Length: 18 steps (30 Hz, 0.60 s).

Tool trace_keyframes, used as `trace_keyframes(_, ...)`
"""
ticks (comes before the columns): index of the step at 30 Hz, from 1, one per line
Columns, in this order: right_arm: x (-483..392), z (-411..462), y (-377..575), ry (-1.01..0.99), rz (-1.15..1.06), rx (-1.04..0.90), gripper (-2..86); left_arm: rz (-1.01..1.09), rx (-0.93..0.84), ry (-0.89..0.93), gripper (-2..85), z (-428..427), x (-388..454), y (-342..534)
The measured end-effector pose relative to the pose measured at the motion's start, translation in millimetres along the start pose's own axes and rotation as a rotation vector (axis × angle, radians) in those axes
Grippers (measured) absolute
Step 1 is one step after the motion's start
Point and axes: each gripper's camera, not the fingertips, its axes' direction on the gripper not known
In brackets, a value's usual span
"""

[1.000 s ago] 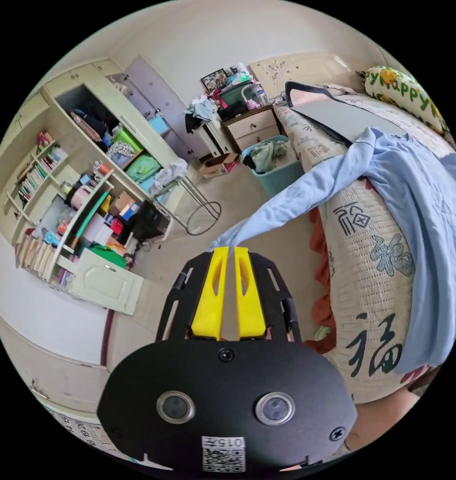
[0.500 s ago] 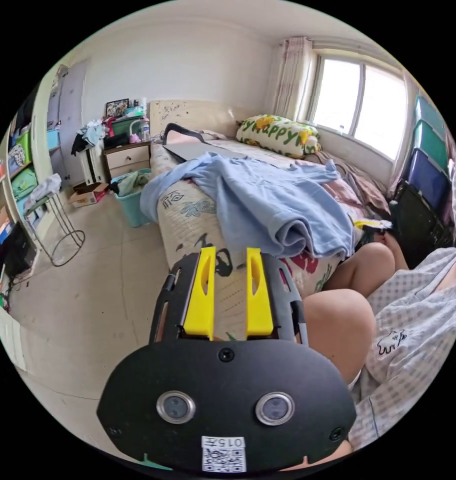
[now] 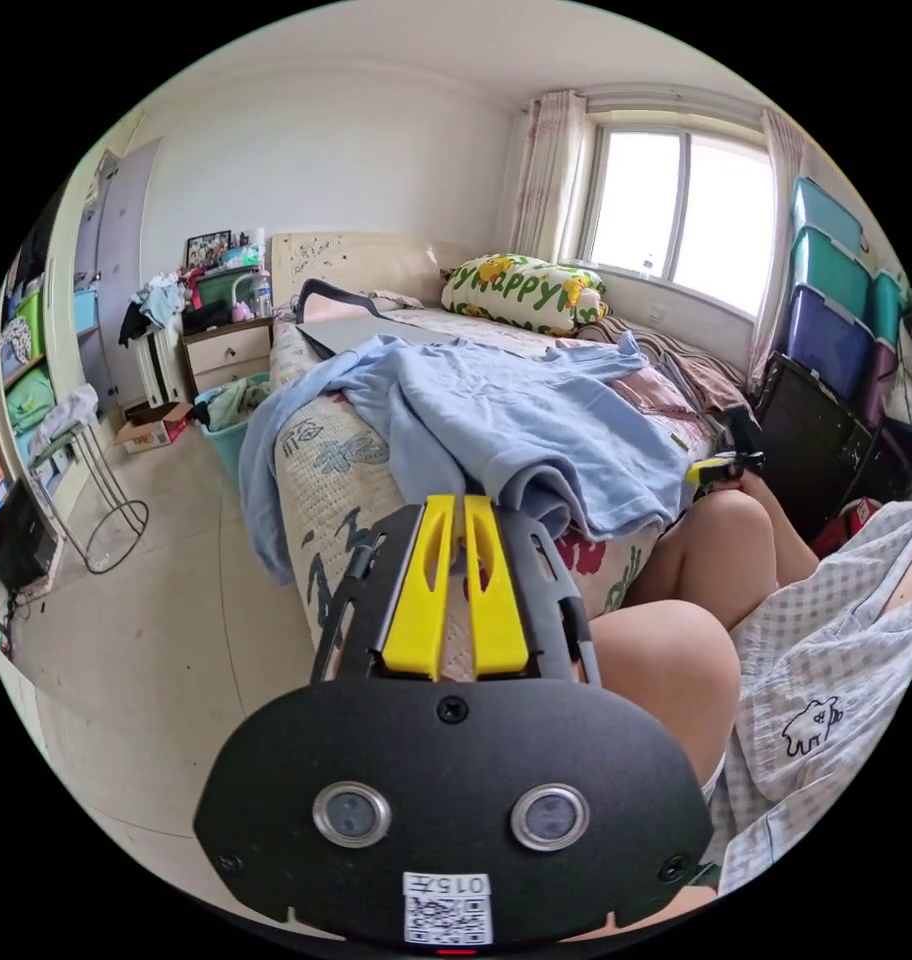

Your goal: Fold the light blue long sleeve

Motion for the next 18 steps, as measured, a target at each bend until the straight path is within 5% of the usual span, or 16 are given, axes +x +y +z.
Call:
trace_keyframes(5, 1, -105, 18, 0.175, 0.08, 0.121, 1.1, 0.168, -0.043, -0.02, 0.5, -23, 41, -4)
trace_keyframes(11, 31, -102, 47, 0.214, 0.235, -0.116, 2.6, 0.304, -0.257, -0.084, 1.1, 8, 72, 2)
trace_keyframes(18, 44, -120, 48, 0.258, 0.252, 0.056, 7.8, 0.027, -0.155, 0.107, 5.7, -13, 8, 2)
